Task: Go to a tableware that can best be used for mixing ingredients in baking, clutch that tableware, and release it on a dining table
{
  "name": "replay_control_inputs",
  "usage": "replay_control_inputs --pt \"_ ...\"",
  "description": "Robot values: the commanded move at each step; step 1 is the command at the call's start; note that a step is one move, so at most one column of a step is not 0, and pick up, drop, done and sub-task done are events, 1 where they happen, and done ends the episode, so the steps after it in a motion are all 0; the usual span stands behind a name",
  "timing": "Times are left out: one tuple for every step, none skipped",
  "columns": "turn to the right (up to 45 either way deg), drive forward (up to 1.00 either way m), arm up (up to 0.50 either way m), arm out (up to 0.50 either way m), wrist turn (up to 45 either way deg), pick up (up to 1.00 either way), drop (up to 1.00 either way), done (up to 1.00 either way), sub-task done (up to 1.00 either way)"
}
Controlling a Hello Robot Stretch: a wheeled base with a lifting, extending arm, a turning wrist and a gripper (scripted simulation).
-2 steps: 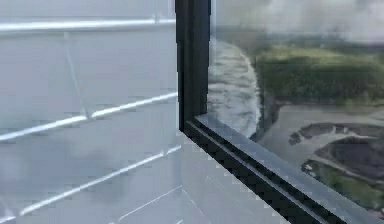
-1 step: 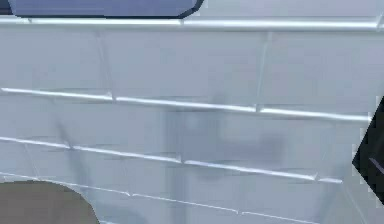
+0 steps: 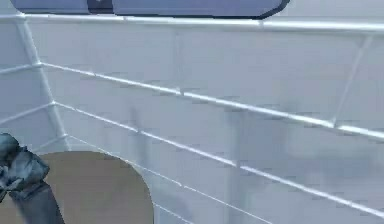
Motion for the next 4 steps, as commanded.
replay_control_inputs --pt "-45.0 0.00 0.00 0.00 0.0 0.00 0.00 0.00 0.00" --pt "-45.0 0.00 0.00 0.00 0.0 0.00 0.00 0.00 0.00" --pt "-24.0 0.00 0.00 0.00 0.0 0.00 0.00 0.00 0.00" --pt "0.0 0.15 0.00 0.00 0.0 0.00 0.00 0.00 0.00"
